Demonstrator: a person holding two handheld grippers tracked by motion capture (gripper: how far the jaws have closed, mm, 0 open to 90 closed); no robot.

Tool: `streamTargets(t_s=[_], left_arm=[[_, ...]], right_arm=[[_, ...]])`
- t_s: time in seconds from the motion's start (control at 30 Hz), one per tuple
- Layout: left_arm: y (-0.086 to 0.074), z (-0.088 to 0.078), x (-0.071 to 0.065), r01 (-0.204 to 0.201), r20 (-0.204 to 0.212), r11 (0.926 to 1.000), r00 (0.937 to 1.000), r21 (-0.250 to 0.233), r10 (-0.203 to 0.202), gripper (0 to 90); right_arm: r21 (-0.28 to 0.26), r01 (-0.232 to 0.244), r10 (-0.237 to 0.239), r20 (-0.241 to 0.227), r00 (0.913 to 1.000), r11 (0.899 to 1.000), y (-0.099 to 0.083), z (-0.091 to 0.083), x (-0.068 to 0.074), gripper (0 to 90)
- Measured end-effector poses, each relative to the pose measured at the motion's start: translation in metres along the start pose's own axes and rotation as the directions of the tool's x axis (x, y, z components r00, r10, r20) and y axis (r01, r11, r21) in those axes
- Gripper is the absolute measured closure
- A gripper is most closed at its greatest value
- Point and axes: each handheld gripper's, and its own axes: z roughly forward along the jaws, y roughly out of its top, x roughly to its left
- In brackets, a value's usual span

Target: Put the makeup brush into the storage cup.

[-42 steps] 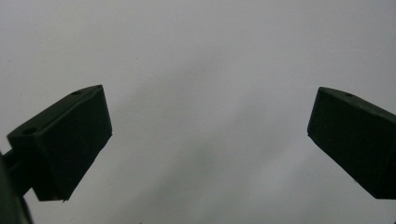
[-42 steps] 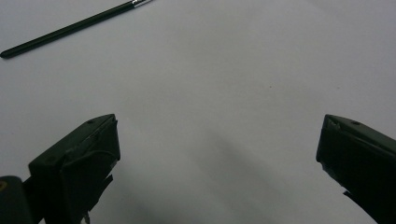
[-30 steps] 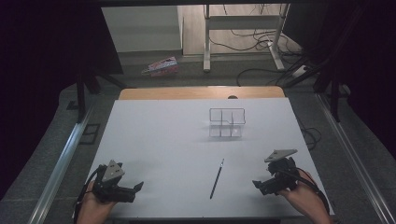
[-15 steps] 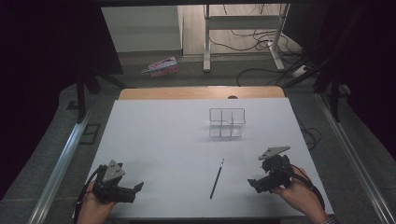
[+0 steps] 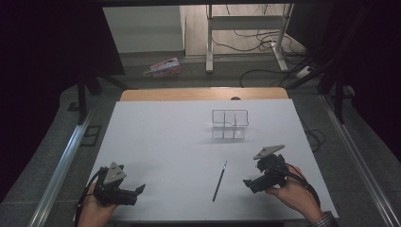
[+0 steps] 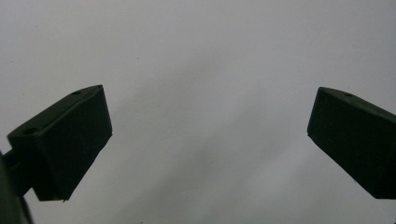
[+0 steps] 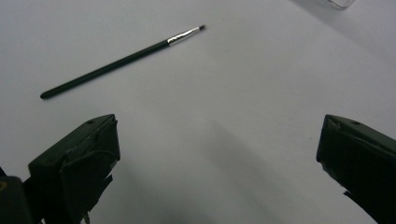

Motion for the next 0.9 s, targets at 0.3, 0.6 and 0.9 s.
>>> streamTargets(t_s=[0.3,0.6,0.9], left_arm=[[0.000,0.000,0.000,0.000,0.000,1.0000,1.0000,-0.002,0.000,0.3],[0.000,0.000,0.000,-0.001,0.001,1.0000,1.0000,-0.001,0.001,0.3],[0.000,0.000,0.000,-0.001,0.003,1.0000,1.0000,-0.001,0.001,0.4]], right_arm=[[0.005,0.013,-0.013,-0.034,0.9993,1.000,0.013,0.008,0.009,0.0],[0.016,0.032,-0.031,-0.049,0.9983,0.999,0.026,0.018,0.016,3.3],[0.030,0.040,-0.038,-0.070,0.9968,0.999,0.037,0.030,0.025,4.8]])
